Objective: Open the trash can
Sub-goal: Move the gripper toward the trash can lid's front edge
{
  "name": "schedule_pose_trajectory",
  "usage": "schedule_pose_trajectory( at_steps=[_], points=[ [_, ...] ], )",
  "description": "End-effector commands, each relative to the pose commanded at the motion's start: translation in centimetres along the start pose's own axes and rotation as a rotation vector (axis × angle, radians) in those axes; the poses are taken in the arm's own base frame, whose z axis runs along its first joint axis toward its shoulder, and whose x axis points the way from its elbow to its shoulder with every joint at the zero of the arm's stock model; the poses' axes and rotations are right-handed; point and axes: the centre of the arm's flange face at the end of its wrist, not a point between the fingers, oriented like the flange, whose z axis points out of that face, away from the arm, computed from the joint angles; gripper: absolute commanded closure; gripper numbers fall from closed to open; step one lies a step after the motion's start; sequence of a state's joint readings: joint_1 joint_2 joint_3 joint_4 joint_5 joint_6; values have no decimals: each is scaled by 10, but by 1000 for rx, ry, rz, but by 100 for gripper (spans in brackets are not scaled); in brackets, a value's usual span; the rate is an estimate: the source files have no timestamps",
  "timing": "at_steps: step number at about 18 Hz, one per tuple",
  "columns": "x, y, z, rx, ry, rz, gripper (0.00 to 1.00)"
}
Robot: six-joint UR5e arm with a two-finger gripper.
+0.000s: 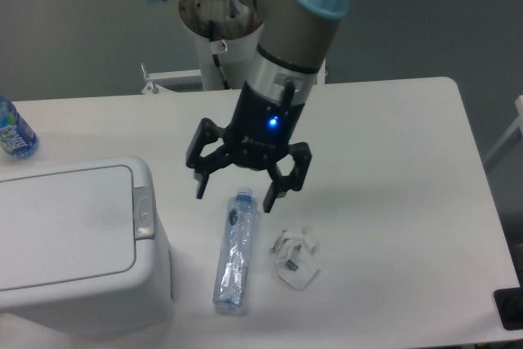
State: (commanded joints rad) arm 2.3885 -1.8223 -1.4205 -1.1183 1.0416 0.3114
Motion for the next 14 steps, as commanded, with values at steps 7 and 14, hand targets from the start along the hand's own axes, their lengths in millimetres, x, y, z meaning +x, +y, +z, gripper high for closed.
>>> schedule_pose_trajectory(
  at_steps=[7, 14],
  points=[
    [20, -5, 21, 13, 13, -14, 0],
    [29, -3, 35, -4, 25, -4, 0]
  ],
)
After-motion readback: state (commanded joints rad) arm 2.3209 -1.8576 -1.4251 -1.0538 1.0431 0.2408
